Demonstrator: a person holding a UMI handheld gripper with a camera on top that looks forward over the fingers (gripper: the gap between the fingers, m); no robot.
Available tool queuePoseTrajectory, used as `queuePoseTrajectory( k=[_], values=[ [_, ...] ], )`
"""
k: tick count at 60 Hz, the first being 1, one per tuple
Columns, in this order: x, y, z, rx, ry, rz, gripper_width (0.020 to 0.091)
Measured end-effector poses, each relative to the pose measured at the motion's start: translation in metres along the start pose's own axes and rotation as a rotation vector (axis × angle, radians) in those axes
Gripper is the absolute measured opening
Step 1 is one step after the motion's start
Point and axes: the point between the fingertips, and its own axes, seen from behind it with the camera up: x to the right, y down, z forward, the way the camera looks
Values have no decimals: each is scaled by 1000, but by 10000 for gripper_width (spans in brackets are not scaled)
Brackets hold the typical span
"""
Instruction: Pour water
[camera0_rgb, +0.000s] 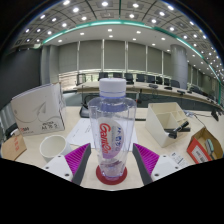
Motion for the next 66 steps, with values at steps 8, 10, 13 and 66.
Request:
queuePoseTrajectory(
  k=[8, 10, 13, 66],
  values=[
    [0, 3, -22, -48, 21, -3, 859],
    [-1, 2, -31, -56, 32, -13, 857],
    [-1, -1, -46, -71, 48, -23, 859],
    [-113, 6, -371, -159, 115, -2, 859]
  ],
)
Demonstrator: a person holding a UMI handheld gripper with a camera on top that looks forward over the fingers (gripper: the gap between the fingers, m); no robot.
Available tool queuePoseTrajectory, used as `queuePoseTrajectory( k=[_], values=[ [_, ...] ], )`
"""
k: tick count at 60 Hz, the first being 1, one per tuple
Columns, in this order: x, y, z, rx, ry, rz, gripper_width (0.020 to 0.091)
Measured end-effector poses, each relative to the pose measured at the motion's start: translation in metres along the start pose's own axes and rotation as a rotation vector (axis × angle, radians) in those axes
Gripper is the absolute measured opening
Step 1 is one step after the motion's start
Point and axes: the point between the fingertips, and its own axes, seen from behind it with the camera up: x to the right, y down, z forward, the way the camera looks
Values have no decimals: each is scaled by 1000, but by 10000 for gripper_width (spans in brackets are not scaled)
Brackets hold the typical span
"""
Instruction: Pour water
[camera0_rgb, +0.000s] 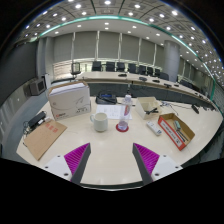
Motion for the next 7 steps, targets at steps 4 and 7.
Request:
queuePoseTrajectory(
  k=[4, 7],
  values=[
    [3, 2, -5, 2, 13, -1, 861],
    [3, 5, -6, -6, 8, -3, 858]
  ],
)
